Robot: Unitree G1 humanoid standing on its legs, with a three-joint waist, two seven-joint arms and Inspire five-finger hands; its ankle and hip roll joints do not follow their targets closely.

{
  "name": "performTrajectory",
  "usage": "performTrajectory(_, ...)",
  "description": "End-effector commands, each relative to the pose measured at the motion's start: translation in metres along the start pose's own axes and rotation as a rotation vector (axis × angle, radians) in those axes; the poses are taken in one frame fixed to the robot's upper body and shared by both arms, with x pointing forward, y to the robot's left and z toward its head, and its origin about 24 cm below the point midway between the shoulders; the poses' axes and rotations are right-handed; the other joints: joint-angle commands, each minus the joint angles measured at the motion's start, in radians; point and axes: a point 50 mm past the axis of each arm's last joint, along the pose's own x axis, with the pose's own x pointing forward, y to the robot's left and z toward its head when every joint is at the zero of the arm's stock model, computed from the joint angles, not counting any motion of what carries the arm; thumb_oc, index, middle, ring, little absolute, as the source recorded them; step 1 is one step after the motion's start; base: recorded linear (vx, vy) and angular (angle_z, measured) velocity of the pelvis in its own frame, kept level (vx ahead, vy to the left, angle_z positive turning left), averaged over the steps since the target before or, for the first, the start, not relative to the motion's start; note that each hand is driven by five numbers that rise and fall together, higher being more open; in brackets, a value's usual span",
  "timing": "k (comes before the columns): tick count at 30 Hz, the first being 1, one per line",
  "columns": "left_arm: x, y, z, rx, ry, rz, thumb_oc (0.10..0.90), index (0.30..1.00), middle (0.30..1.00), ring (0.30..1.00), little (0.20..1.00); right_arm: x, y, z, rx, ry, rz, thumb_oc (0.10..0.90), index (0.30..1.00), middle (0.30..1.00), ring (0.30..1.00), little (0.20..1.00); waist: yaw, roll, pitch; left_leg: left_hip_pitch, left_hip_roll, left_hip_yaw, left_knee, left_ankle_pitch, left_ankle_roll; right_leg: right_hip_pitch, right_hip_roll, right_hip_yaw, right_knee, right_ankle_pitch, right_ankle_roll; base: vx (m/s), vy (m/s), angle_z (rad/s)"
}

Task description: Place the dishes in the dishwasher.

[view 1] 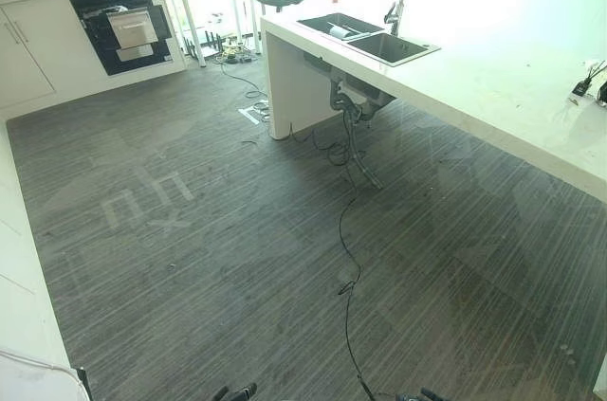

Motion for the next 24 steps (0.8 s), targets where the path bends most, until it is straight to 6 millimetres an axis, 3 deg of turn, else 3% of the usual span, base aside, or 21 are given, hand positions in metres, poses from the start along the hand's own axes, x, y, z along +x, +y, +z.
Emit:
performTrajectory(1, 0.004, -0.027, 0.029, 0.025, -0.133, -0.116, 0.8, 0.9, 0.9, 0.9, 0.9, 0.001, 0.006, 0.057, -0.056, -0.217, 0.075, 0.8, 0.9, 0.9, 0.9, 0.9, -0.002, 0.036, 0.003, 0.045, 0.121, 0.106, 0.018, -0.154, -0.075, -0.04, 0.025, -0.008, 0.082, -0.126, 0.004, 0.04, -0.098, 0.04)
performTrajectory(9, 0.002, -0.035, 0.039, 0.003, -0.21, -0.133, 0.8, 0.9, 0.9, 0.9, 0.9, -0.003, 0.02, 0.084, -0.134, -0.355, 0.122, 0.8, 0.9, 0.9, 0.9, 0.9, 0.006, 0.033, 0.025, 0.063, 0.119, 0.1, 0.018, -0.118, -0.092, -0.034, 0.041, -0.003, 0.082, -0.132, -0.018, 0.04, -0.117, 0.06)
performTrajectory(11, 0.001, -0.04, 0.044, -0.016, -0.241, -0.156, 0.8, 0.9, 0.9, 0.9, 0.9, -0.006, 0.028, 0.096, -0.173, -0.4, 0.145, 0.8, 0.9, 0.9, 0.9, 0.9, 0.014, 0.017, 0.05, 0.074, 0.09, 0.099, 0.018, -0.085, -0.099, -0.031, 0.03, 0.016, 0.082, -0.127, -0.025, 0.07, -0.123, 0.12)
performTrajectory(12, -0.002, -0.05, 0.058, -0.051, -0.314, -0.213, 0.8, 0.9, 0.9, 0.9, 0.9, -0.014, 0.039, 0.117, -0.234, -0.493, 0.179, 0.8, 0.9, 0.9, 0.9, 0.9, 0.024, -0.025, 0.102, 0.018, 0.068, 0.116, 0.077, 0.036, -0.114, -0.037, -0.003, 0.048, 0.082, -0.113, -0.041, 0.14, -0.144, 0.04)
performTrajectory(13, -0.004, -0.057, 0.066, -0.053, -0.351, -0.25, 0.8, 0.9, 0.9, 0.9, 0.9, -0.019, 0.043, 0.127, -0.241, -0.552, 0.194, 0.8, 0.9, 0.9, 0.9, 0.9, 0.022, -0.019, 0.127, -0.007, 0.106, 0.14, 0.018, 0.04, -0.13, -0.018, 0.008, 0.041, 0.082, -0.128, -0.035, 0.17, -0.089, 0.23)
performTrajectory(15, -0.008, -0.063, 0.069, -0.013, -0.388, -0.281, 0.8, 0.9, 0.9, 0.9, 0.9, -0.025, 0.048, 0.135, -0.244, -0.604, 0.217, 0.8, 0.9, 0.9, 0.9, 0.9, 0.014, 0.013, 0.142, -0.073, 0.176, 0.145, 0.018, 0.023, -0.151, -0.001, 0.045, 0.028, 0.082, -0.149, -0.031, 0.19, 0.081, 0.74)
performTrajectory(16, -0.01, -0.064, 0.068, -0.006, -0.402, -0.292, 0.8, 0.9, 0.9, 0.9, 0.9, -0.029, 0.051, 0.137, -0.247, -0.625, 0.228, 0.8, 0.9, 0.9, 0.9, 0.9, 0.014, 0.025, 0.144, -0.111, 0.201, 0.13, 0.018, 0.039, -0.164, 0.004, 0.061, 0.029, 0.082, -0.16, -0.032, 0.23, 0.153, 0.59)
performTrajectory(17, -0.014, -0.064, 0.068, -0.024, -0.419, -0.311, 0.8, 0.9, 0.9, 0.9, 0.9, -0.035, 0.052, 0.139, -0.264, -0.659, 0.241, 0.8, 0.9, 0.9, 0.9, 0.9, 0.021, 0.047, 0.148, -0.186, 0.234, 0.079, 0.018, 0.096, -0.181, 0.013, 0.096, 0.04, 0.082, -0.168, -0.045, 0.25, 0.155, 0.02)
performTrajectory(19, -0.019, -0.064, 0.07, -0.067, -0.44, -0.342, 0.8, 0.9, 0.9, 0.9, 0.9, -0.04, 0.054, 0.14, -0.295, -0.686, 0.249, 0.8, 0.9, 0.9, 0.9, 0.9, 0.028, 0.059, 0.151, -0.225, 0.247, 0.04, 0.018, 0.127, -0.192, 0.03, 0.114, 0.057, 0.082, -0.184, -0.052, 0.28, 0.198, -0.29)
performTrajectory(22, -0.027, -0.077, 0.083, -0.031, -0.52, -0.423, 0.8, 0.9, 0.9, 0.9, 0.9, -0.049, 0.063, 0.146, -0.343, -0.741, 0.279, 0.8, 0.9, 0.9, 0.9, 0.9, 0.023, 0.05, 0.145, -0.205, 0.256, 0.082, 0.018, 0.071, -0.169, 0.08, 0.079, 0.057, 0.082, -0.2, -0.038, 0.39, 0.293, -0.46)
performTrajectory(24, -0.033, -0.084, 0.093, 0.004, -0.554, -0.454, 0.8, 0.9, 0.9, 0.9, 0.9, -0.054, 0.069, 0.145, -0.331, -0.761, 0.301, 0.8, 0.9, 0.9, 0.9, 0.9, 0.029, 0.04, 0.128, -0.196, 0.238, 0.073, 0.018, 0.055, -0.152, 0.107, 0.058, 0.052, 0.082, -0.203, -0.019, 0.33, 0.199, -0.19)
